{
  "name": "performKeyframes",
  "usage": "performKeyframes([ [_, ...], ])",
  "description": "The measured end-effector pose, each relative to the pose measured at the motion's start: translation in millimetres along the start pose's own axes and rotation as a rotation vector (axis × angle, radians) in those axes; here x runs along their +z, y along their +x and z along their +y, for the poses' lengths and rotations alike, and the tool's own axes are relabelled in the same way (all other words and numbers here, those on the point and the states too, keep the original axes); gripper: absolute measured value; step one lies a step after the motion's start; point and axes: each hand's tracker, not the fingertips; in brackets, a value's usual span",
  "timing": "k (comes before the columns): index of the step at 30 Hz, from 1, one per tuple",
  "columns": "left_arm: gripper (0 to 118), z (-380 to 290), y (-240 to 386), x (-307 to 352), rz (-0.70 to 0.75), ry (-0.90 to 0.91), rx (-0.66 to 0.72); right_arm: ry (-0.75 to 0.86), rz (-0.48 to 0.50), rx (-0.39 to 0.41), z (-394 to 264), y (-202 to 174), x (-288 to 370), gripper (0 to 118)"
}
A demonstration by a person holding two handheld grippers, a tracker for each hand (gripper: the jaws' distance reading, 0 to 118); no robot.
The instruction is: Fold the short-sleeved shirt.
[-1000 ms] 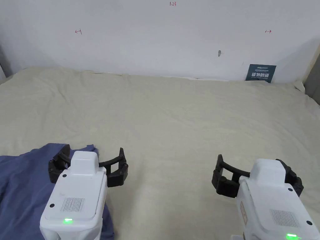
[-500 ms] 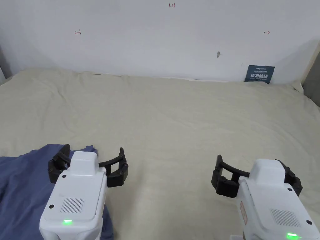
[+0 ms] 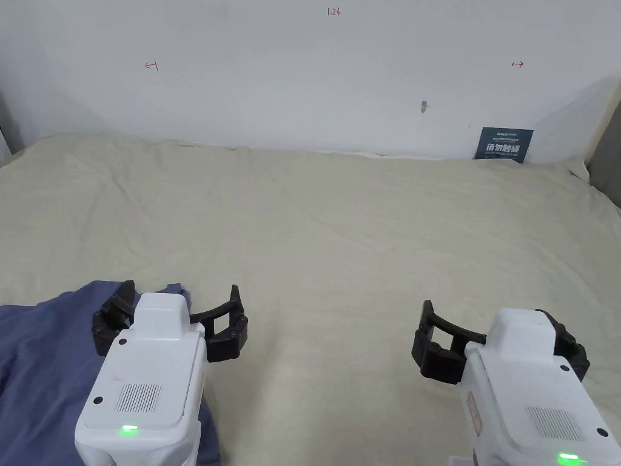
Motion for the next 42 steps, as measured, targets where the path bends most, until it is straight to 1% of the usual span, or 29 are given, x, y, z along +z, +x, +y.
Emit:
performKeyframes([
  [5, 118, 0.8, -0.8, -0.5, -0.001, -0.001, 0.009, 0.001, -0.002, 0.002, 0.2, 0.9, 0.5, 118],
  [8, 118, 1.1, -1.4, -0.5, -0.004, -0.004, 0.019, 0.003, -0.004, 0.005, 0.7, 1.1, 1.8, 115],
  [9, 118, 2.1, -1.3, 0.0, -0.009, -0.005, 0.026, 0.004, -0.002, 0.009, 1.3, 0.9, 2.7, 108],
  [10, 115, 2.9, -1.7, 1.6, -0.015, -0.004, 0.035, -0.001, -0.006, 0.014, 1.9, 0.5, 3.7, 96],
  [11, 104, 3.3, -2.1, 3.0, -0.028, -0.001, 0.048, -0.004, -0.010, 0.017, 2.3, 0.6, 3.3, 81],
  [12, 77, 3.5, -2.1, 3.8, -0.038, -0.002, 0.057, -0.007, -0.012, 0.020, 2.5, 0.9, 3.0, 55],
  [13, 51, 2.6, -0.6, 2.5, -0.035, -0.004, 0.055, -0.009, -0.012, 0.019, 2.6, 1.4, 2.7, 34],
  [14, 26, 2.5, 1.3, 1.5, -0.030, -0.010, 0.052, -0.014, -0.022, 0.020, 2.7, 2.0, 2.2, 16],
  [15, 7, 2.5, 2.7, 0.4, -0.031, -0.020, 0.045, -0.018, -0.017, 0.016, 2.4, 3.0, 0.4, 5],
  [16, 1, 2.5, 3.2, -0.4, -0.032, -0.025, 0.043, -0.023, -0.014, 0.005, 2.6, 5.3, 0.4, 2],
  [18, 0, 3.2, 2.6, -2.2, -0.064, -0.046, 0.060, -0.028, -0.001, -0.012, 2.8, 7.3, 0.7, 0],
  [20, 0, 3.2, 2.5, -2.9, -0.075, -0.047, 0.064, -0.034, -0.004, -0.002, 3.0, 6.6, -0.8, 0],
  [22, 0, 2.4, 3.5, -3.4, -0.060, -0.046, 0.039, -0.034, -0.005, 0.003, 2.8, 6.0, -1.8, 0],
  [25, 0, 3.4, -3.6, -2.7, -0.054, -0.048, 0.049, -0.033, 0.004, -0.002, 3.8, 2.0, -5.7, 0],
  [29, 0, 2.3, -26.2, -0.7, 0.000, -0.051, 0.054, -0.026, 0.052, 0.014, 8.2, -15.6, -14.1, 0],
  [34, 0, 2.1, -71.9, 8.8, 0.120, -0.057, 0.050, -0.014, 0.173, 0.026, 15.5, -55.6, -26.6, 0],
  [38, 0, 0.6, -115.2, 23.1, 0.231, -0.064, 0.047, -0.004, 0.285, 0.051, 19.7, -98.2, -35.7, 0],
  [42, 0, -0.2, -158.8, 45.4, 0.349, -0.074, 0.037, 0.000, 0.399, 0.058, 21.9, -142.8, -41.5, 0],
])
